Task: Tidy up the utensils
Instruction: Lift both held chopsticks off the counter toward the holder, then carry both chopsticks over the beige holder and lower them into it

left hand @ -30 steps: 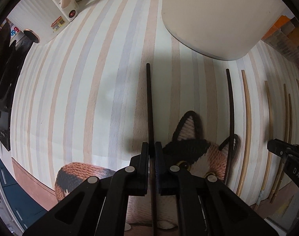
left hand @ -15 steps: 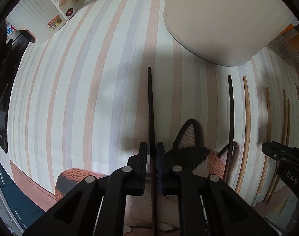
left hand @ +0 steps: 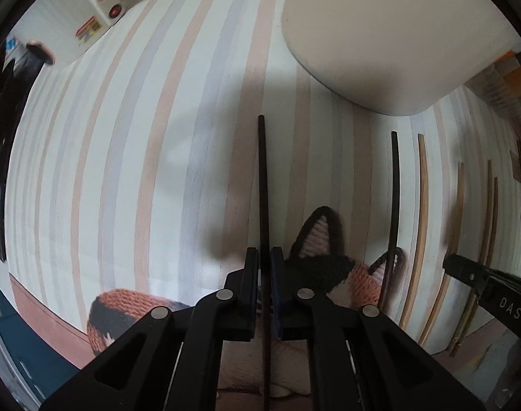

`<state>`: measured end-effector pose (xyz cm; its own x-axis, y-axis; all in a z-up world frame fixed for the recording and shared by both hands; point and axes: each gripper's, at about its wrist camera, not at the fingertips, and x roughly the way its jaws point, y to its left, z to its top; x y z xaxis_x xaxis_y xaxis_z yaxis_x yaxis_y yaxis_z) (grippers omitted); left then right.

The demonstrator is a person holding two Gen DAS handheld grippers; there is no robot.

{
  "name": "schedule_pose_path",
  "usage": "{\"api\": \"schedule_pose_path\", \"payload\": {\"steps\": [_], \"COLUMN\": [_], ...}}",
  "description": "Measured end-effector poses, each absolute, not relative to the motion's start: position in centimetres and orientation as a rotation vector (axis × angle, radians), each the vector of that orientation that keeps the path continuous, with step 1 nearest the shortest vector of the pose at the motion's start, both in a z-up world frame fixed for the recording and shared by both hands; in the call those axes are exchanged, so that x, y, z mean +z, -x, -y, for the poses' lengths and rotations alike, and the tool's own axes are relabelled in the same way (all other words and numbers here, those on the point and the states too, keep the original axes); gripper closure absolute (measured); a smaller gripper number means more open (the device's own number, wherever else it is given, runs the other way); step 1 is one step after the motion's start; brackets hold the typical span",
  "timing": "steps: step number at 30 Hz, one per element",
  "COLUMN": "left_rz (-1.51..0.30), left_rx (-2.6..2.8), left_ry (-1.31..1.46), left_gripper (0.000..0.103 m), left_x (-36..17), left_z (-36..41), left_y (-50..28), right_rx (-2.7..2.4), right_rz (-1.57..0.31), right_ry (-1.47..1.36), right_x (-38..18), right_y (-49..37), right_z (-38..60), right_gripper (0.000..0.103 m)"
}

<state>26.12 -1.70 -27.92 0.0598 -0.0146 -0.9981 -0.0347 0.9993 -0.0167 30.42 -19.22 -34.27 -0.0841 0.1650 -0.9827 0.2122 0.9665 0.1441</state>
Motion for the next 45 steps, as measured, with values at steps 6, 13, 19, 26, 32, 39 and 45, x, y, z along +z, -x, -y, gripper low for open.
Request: {"api": "schedule_pose_path", "payload": {"steps": [6,13,19,26,32,39,45], "left_rz": [-1.501,-1.485,-1.461,-1.399,-1.287,-1.174,-1.1], "left_rx": [0.016,0.023,0.034,0.031,0.058,0.083,0.087], "left_ry": [-0.01,-0.014,-0.028,-0.012,-0.005,0.039,0.092], "left_gripper": [0.096,0.097,0.099,0.1,0.1,0.1,0.1], "left_x": [-28.3,-28.3,-28.1,-25.4,-21.5,-17.0,-13.7], "left_z": [2.9,3.5,4.4,4.1,3.4,1.6,-0.2], "left_y": [-27.4,-27.1,-26.5,-25.6,-24.3,-22.7,-22.9], "right_rx": [-0.068,-0.103,-0.111,-0.107,-0.086,-0.063,-0.033], "right_rz": [-1.662,-1.643,-1.625,-1.546,-1.439,-1.318,-1.225], "right_ry": [-0.149,-0.094,-0.108,-0.239,-0.227,-0.23,-0.235], "right_x": [-34.1,-34.1,-33.3,-31.3,-27.1,-22.2,-18.4], "right_y": [-31.8,-32.6,-32.3,-30.5,-30.2,-29.1,-28.7], "right_z": [16.8,14.1,13.3,14.6,14.3,16.1,16.7], "right_gripper": [0.095,0.094,0.095,0.096,0.096,0.096,0.096]}}
